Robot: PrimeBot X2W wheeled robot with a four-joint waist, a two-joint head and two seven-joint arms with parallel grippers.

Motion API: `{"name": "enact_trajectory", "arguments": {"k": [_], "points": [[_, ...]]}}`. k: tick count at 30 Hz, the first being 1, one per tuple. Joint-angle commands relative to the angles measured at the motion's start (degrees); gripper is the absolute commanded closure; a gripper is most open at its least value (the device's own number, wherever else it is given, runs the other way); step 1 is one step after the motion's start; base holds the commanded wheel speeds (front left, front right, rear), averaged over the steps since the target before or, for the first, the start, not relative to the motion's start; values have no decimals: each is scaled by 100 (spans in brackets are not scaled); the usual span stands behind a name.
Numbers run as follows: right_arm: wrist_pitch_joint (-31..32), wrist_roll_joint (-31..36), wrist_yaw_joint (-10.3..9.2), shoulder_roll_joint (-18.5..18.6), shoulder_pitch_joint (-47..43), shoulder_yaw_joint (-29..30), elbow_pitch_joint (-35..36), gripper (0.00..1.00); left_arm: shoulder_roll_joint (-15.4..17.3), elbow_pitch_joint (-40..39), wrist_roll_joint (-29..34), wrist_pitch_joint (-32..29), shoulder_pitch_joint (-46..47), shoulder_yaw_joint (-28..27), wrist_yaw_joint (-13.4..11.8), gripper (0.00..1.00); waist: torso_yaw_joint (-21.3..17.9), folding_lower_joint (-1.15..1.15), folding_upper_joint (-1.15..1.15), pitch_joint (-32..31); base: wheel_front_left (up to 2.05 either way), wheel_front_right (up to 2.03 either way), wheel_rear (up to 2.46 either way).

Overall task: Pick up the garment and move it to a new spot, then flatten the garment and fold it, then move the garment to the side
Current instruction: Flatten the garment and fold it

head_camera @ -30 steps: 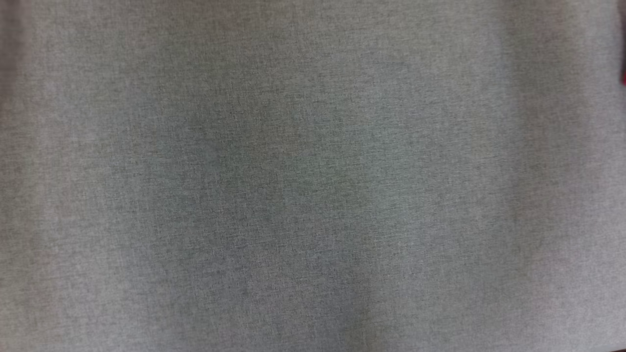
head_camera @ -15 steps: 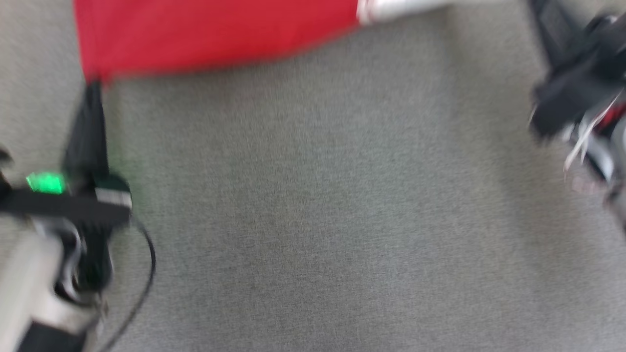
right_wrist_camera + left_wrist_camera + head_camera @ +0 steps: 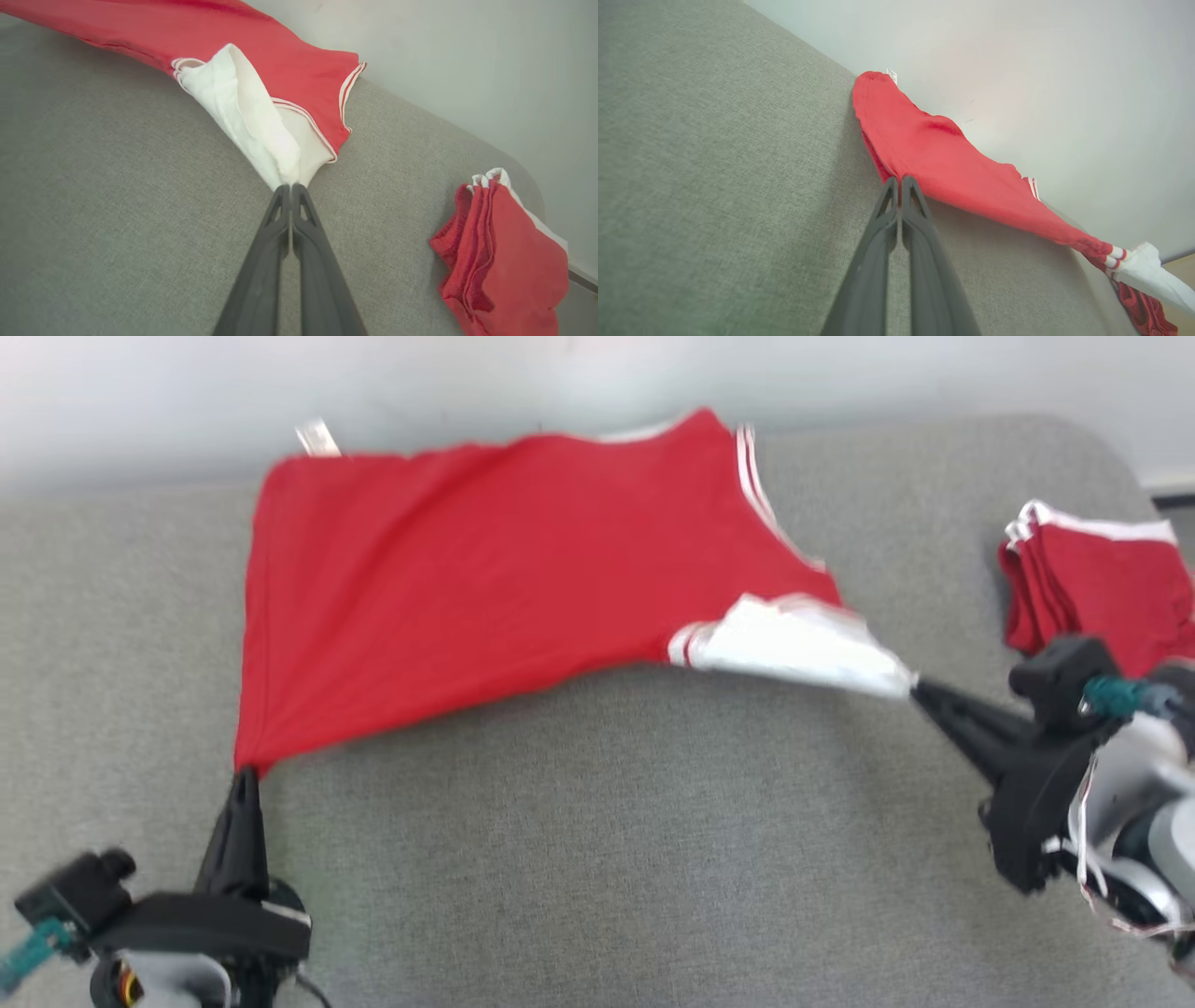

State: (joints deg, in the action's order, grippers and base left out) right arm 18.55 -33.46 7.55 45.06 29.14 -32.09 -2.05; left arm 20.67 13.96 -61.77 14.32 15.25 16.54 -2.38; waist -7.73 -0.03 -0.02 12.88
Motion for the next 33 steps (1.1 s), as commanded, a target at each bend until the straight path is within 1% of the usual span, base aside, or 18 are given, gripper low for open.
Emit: {"name": "enact_trajectory", "arguments": {"k": [1,6,7,8,9,10,11,12,16,21,23,28,30,33], "points": [[168,-148,-15,53,-219,-17,116,100,4,5,112,45,-227,0,-72,100,19,3,2,-317,0,0,0],[794,-605,-15,214,-704,5,293,100,38,1,320,74,-617,-6,-266,100,-1,3,2,-440,0,0,0],[1170,-877,-16,275,-931,27,350,100,15,2,359,80,-773,-31,-308,100,-3,3,2,-483,0,0,0],[1354,-960,-15,328,-1019,52,383,100,23,-1,403,86,-836,-35,-321,100,-4,3,2,-495,0,0,0],[1354,-960,-15,328,-1019,52,383,100,23,-1,403,86,-836,-35,-321,100,-4,3,2,-495,0,0,0],[1544,-1050,-15,372,-1112,84,411,100,14,-6,420,81,-881,-42,-325,100,-2,3,2,-505,0,0,0],[1544,-1050,-15,372,-1112,84,411,100,14,-6,420,81,-881,-42,-325,100,-2,3,2,-505,0,0,0],[1859,-1220,-15,393,-1340,92,505,100,-21,-18,467,83,-971,-74,-342,100,18,3,2,-532,0,0,0],[2350,-1507,-15,383,-1721,127,669,100,-40,-24,681,86,-1128,-12,-409,100,58,3,2,-583,0,0,0],[2637,-1635,-15,264,-2091,235,916,100,-60,-88,837,90,-1413,76,-443,100,79,3,2,-640,0,0,0],[2709,-1664,-15,218,-2243,280,993,100,-8,-129,944,83,-1584,153,-476,100,79,3,2,-660,0,0,0],[3066,-1766,-15,170,-2716,461,1161,100,131,-320,1194,52,-2014,361,-663,100,109,3,2,-715,0,0,0],[3136,-1743,-15,164,-2901,554,1229,100,201,-396,1303,49,-2138,413,-775,100,128,3,2,-731,0,0,0],[3026,-1647,-15,105,-3021,696,1413,100,226,-547,1343,36,-2222,429,-862,100,151,3,2,-732,0,0,0]]}}
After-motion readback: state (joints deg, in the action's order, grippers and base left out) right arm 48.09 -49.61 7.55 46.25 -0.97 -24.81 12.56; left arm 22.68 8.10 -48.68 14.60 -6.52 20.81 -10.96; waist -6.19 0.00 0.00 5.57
